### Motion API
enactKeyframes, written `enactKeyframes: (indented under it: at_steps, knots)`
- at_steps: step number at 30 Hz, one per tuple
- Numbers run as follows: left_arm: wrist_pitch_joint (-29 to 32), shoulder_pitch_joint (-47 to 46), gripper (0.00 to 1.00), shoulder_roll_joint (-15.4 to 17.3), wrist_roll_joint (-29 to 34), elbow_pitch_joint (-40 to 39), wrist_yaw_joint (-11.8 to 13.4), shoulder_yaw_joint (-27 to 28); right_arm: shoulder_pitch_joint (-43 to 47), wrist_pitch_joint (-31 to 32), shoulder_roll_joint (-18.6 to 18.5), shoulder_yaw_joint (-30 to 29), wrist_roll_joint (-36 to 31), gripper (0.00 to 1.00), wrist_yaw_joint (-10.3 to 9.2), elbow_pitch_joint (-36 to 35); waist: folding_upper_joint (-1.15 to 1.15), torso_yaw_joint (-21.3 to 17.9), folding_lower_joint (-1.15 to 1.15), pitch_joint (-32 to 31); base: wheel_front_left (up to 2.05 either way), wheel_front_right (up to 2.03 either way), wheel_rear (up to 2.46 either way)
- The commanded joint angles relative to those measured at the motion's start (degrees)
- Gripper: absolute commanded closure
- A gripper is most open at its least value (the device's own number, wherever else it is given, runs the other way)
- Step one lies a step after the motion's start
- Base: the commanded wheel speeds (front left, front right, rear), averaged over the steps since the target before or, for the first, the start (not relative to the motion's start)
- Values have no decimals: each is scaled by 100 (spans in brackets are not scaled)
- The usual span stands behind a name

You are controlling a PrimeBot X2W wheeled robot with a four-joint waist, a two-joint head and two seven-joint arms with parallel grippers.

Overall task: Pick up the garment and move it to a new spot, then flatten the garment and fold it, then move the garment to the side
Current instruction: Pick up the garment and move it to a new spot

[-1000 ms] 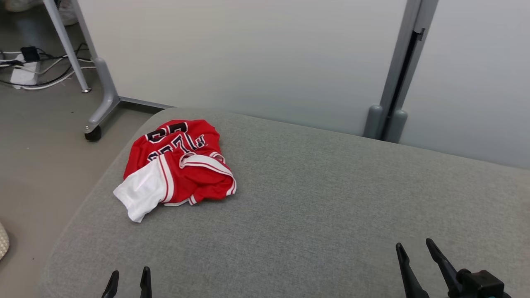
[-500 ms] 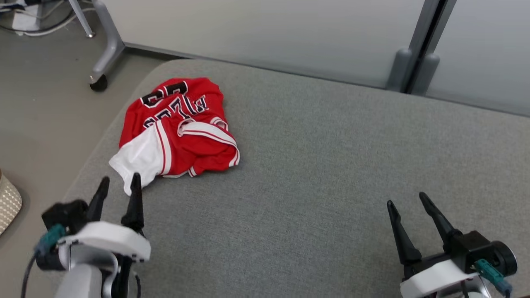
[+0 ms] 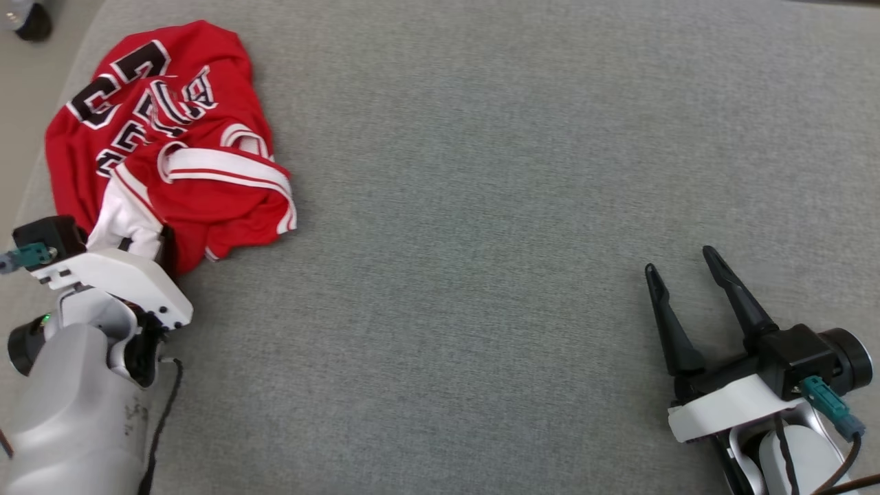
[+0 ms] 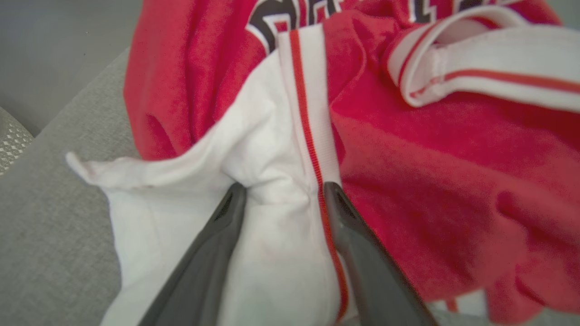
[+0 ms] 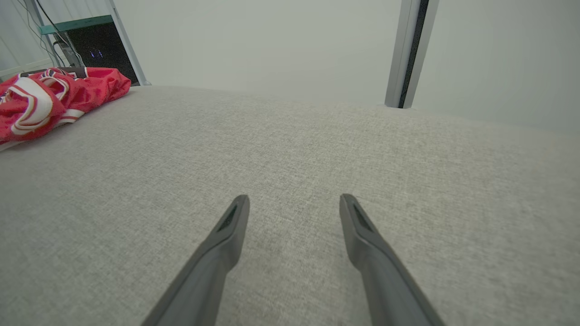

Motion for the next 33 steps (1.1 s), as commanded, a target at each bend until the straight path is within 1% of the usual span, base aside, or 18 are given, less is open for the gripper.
enactKeyframes:
  at_steps: [1, 4, 6, 8, 11, 14, 17, 20, 22, 24, 26, 29, 31, 33]
  knots:
    - [38, -106, 100, 11, -7, 252, -83, -71, 35, -13, -31, -93, 64, 0, -1, 54, 0, -169, 0, 55, 0, 0, 0]
    - [-81, -59, 100, 19, -17, 484, -186, -183, 125, -24, -5, -124, 99, 0, -1, 119, 0, -169, 0, -118, 0, 0, 0]
    - [-226, -12, 100, 16, -32, 497, -231, -259, 165, -33, 13, -123, 136, 0, -1, 167, 0, -163, 0, -279, 0, 0, 0]
    - [-288, -7, 100, -12, -69, 456, -249, -299, 169, -39, 19, -131, 157, 0, -1, 175, 0, -158, 0, -363, 0, 0, 0]
    - [-527, 28, 100, -91, -191, 94, -278, -476, 272, -54, 47, -111, 237, 0, -1, 265, 0, -160, 0, -688, 0, 0, 0]
    - [-634, 367, 100, -274, -419, -659, -281, -884, 393, -56, 66, -51, 333, 0, -1, 362, 0, -227, 0, -1076, 0, 0, 0]
    - [-498, 805, 100, -409, -794, -1767, -278, -1254, 504, -61, 84, 37, 459, 0, -1, 388, 0, -378, 0, -1416, 0, 0, 0]
    - [-226, 1324, 100, -541, -992, -2936, -258, -1511, 603, -58, 84, 119, 639, 0, -1, 343, 0, -645, 0, -1678, 0, 0, 0]
    - [1, 1639, 100, -636, -1123, -3696, -146, -1695, 614, -58, 77, 177, 764, 0, -1, 291, 0, -887, 0, -1763, 0, 0, 0]
    - [235, 1887, 100, -684, -1251, -4418, 35, -1958, 588, -58, 83, 230, 850, 0, -1, 233, 0, -1165, 0, -1790, 0, 0, 0]
    - [418, 2067, 100, -708, -1424, -4972, 263, -2265, 547, -58, 85, 259, 919, 0, -1, 190, 0, -1454, 0, -1775, 0, 0, 0]
    - [563, 2091, 100, -712, -1551, -5501, 636, -2837, 498, -59, 84, 237, 1015, 0, -1, 120, 0, -1865, 0, -1710, 0, 0, 0]
    - [614, 1955, 100, -721, -1590, -5669, 875, -3234, 464, -59, 83, 238, 1082, 0, -1, 95, 0, -2144, 0, -1627, 0, 0, 0]
    - [682, 1784, 100, -720, -1689, -5682, 1057, -3627, 427, -58, 83, 192, 1146, 0, -1, 72, 0, -2382, 0, -1531, 0, 0, 0]
